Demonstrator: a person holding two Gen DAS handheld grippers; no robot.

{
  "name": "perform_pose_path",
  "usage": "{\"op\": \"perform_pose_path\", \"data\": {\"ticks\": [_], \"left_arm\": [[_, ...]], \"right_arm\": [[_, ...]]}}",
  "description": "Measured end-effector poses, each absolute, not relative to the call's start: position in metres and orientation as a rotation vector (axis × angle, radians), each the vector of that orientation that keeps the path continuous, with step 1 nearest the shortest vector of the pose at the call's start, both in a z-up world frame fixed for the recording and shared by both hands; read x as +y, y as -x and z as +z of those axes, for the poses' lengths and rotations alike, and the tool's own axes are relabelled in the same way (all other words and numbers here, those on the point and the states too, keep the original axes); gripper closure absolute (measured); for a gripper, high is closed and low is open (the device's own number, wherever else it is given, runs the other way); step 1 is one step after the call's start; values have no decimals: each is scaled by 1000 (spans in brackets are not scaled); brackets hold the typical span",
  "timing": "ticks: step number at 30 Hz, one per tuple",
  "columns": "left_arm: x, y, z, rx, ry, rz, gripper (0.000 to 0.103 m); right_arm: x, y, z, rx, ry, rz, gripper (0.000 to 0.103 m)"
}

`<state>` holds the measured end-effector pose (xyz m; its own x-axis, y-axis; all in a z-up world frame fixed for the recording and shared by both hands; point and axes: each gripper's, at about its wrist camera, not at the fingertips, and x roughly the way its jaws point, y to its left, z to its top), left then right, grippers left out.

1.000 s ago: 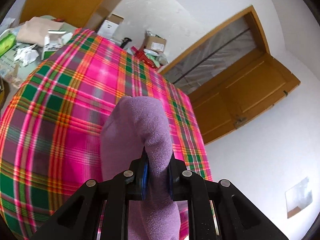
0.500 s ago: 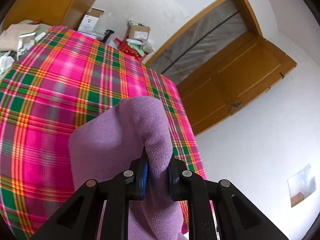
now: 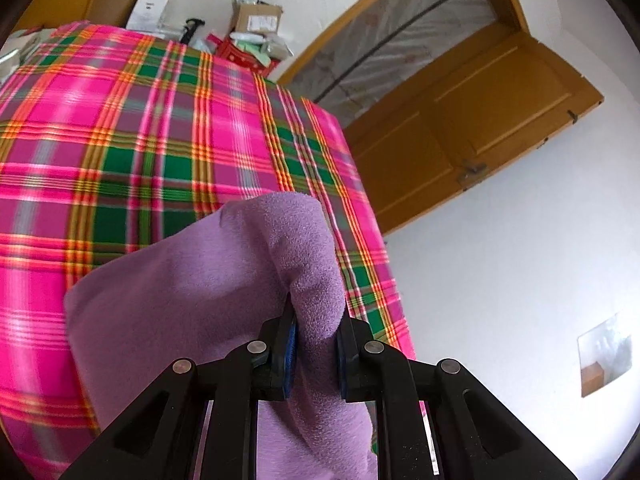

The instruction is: Fold clothes

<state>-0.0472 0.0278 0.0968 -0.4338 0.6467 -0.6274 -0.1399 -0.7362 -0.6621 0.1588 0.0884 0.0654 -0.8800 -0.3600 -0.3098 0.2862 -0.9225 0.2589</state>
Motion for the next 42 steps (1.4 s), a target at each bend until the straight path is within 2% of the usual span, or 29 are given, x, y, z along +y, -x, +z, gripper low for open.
{"op": "perform_pose_path", "data": {"ticks": [20, 25, 36, 42], "left_arm": [[69, 93, 28, -712, 1481, 2040, 85], [64, 87, 32, -706, 1458, 2015, 80], [28, 53, 50, -749, 1350, 2035, 80], [7, 21, 39, -775, 1340, 2034, 80]], "right_arm": [[125, -133, 12, -339, -752, -2854, 96], [127, -133, 4, -334, -800, -2862, 96], [131, -140, 0, -384, -863, -2876, 96], [139, -146, -2, -412, -905, -2920, 98]]}}
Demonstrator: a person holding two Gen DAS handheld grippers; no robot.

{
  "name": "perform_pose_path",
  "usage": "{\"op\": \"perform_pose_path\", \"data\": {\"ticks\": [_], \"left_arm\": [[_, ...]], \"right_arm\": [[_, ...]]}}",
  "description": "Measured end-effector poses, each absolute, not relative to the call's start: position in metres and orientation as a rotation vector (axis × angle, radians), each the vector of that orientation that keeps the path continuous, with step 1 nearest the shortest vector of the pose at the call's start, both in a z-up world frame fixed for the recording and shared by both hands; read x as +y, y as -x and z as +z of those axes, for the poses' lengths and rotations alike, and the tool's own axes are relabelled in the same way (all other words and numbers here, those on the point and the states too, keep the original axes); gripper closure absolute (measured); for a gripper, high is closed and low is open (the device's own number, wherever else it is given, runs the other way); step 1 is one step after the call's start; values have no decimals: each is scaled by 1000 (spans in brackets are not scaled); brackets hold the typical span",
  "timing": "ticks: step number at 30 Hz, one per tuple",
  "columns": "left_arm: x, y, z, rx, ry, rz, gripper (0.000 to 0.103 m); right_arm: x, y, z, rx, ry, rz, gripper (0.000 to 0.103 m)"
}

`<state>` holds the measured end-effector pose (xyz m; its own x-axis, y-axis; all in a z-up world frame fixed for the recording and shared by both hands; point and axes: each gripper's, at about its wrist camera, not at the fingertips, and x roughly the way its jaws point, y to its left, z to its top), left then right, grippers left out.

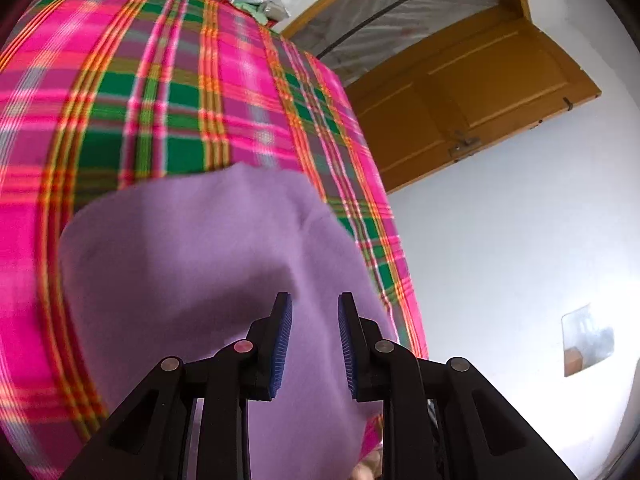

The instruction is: Fold clothes

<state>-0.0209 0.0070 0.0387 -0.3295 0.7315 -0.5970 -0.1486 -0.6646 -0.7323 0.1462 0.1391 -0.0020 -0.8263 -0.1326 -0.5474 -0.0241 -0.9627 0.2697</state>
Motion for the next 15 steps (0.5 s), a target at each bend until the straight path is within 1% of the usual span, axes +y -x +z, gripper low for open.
{"op": "perform_pose_path", "data": {"ticks": [5, 9, 12, 14, 15], "left_arm": [[-5, -7, 26, -791, 1325, 2044, 80], [-8, -27, 21, -769, 1308, 2046, 80], [-11, -39, 14, -760, 1307, 2045, 80], [-16, -49, 10, -774, 1283, 2051, 80], [-18, -53, 8, -778, 1272, 2054, 80]], "right_arm": [[145, -145, 12, -439, -854, -2953, 98], [138, -128, 28, -358, -790, -2911, 98], [131, -107, 30, -306, -820, -2875, 97], [130, -94, 21, -302, -898, -2821, 96], [130, -91, 16, -301, -937, -2812, 93]]}}
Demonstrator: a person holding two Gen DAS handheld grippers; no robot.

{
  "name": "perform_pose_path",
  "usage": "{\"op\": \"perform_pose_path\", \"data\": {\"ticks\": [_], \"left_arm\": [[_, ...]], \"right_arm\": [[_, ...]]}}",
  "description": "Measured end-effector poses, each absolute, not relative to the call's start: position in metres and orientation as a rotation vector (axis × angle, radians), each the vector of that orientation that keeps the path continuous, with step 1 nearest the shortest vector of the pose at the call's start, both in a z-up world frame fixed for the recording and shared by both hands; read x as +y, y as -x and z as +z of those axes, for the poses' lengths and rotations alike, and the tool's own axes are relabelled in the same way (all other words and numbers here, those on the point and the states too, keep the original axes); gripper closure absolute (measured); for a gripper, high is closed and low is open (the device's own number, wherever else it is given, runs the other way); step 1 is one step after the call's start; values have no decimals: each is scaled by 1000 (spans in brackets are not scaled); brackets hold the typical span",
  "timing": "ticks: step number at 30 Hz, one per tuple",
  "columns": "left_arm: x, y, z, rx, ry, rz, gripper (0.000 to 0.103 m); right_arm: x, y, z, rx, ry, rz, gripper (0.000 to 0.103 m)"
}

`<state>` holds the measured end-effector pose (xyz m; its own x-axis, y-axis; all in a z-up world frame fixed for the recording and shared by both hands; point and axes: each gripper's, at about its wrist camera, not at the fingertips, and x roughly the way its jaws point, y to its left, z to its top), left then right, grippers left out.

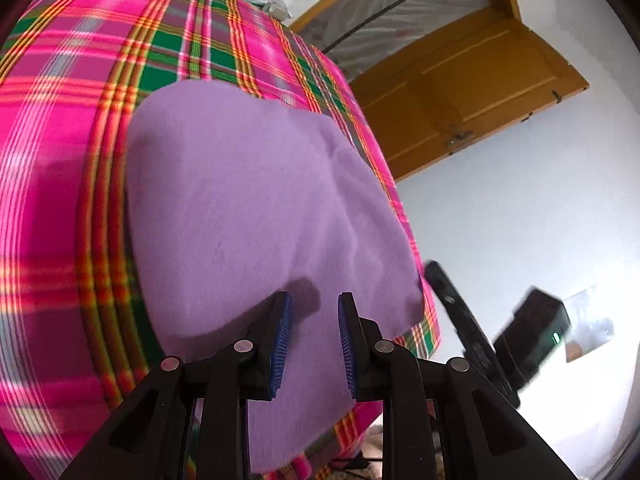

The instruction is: Fold clothes

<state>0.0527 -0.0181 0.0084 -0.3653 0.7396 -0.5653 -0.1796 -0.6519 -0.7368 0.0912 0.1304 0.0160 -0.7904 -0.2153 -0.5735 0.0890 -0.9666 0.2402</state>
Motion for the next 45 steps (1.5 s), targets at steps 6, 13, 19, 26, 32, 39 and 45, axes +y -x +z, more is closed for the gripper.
{"op": "perform_pose_path", "data": {"ticks": [6, 13, 19, 26, 32, 39, 45], "left_arm": [[-29, -73, 6, -808, 1235, 2062, 80], [-35, -85, 2, -834, 1218, 2065, 80], [-40, -91, -6, -886, 1216, 2046, 80], [-40, -94, -11, -904, 1227, 2034, 80], [-41, -95, -18, -941, 1248, 2000, 80], [-40, -93, -22, -953, 1259, 1986, 80], [-39, -93, -19, -925, 1278, 2005, 80]], "right_arm": [[145, -101, -6, -327, -1028, -2831, 78], [160, -118, 0, -354, -1009, -2860, 76], [141, -132, -5, -175, -999, -2839, 73], [111, -128, -6, 36, -984, -2906, 61], [122, -127, -7, -3, -1000, -2968, 63], [136, -132, -16, -80, -1086, -2950, 63], [139, -133, -11, -28, -1151, -2928, 63]]}}
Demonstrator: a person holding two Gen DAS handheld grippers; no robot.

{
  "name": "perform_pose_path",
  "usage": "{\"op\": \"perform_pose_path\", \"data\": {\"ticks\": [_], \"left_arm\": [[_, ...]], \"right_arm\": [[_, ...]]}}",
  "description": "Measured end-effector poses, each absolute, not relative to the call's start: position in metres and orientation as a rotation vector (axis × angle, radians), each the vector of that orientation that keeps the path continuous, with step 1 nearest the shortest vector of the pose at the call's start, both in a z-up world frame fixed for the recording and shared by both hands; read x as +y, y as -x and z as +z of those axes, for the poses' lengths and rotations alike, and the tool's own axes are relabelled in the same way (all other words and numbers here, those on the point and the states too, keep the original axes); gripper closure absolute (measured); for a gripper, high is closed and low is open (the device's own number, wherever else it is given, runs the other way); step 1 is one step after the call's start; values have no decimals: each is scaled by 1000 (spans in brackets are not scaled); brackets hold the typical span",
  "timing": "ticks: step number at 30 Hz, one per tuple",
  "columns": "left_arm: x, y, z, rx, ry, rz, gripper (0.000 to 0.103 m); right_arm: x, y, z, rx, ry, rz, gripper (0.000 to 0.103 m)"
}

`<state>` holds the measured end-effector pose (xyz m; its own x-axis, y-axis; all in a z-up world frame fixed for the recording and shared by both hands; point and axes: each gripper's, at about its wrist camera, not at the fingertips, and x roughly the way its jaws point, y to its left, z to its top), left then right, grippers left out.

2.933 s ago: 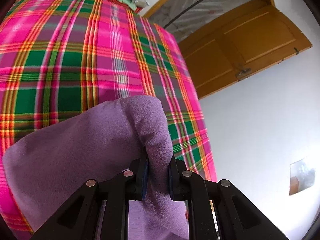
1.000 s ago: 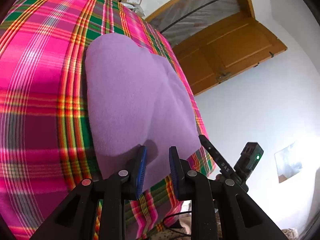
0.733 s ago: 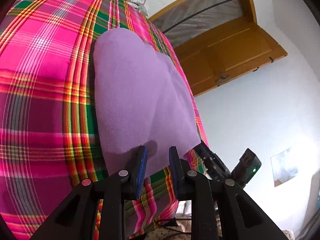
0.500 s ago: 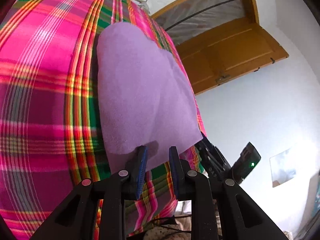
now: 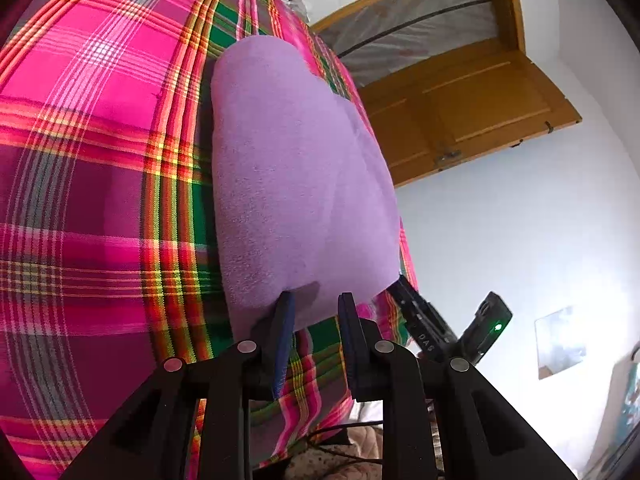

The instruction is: Fold clothes

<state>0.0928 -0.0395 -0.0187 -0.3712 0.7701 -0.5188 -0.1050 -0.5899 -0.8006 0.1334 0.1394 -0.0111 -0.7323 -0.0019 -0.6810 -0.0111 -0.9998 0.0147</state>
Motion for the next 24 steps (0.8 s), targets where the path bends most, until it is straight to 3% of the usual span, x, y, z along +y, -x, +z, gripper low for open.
{"op": "perform_pose_path", "data": {"ticks": [10, 13, 15, 24], "left_arm": [[-40, -69, 25, -843, 1173, 2183, 80], [-35, -41, 32, -821, 1168, 2219, 80], [-33, -23, 31, -823, 1166, 2201, 80], [-45, 33, -4, -988, 1249, 2127, 80]], "right_arm": [[137, -120, 31, 105, 1017, 3083, 63], [125, -100, 33, 110, 1019, 3138, 68], [118, -88, 28, 108, 1058, 3146, 73], [116, -68, -8, 136, 1237, 3084, 76]]}}
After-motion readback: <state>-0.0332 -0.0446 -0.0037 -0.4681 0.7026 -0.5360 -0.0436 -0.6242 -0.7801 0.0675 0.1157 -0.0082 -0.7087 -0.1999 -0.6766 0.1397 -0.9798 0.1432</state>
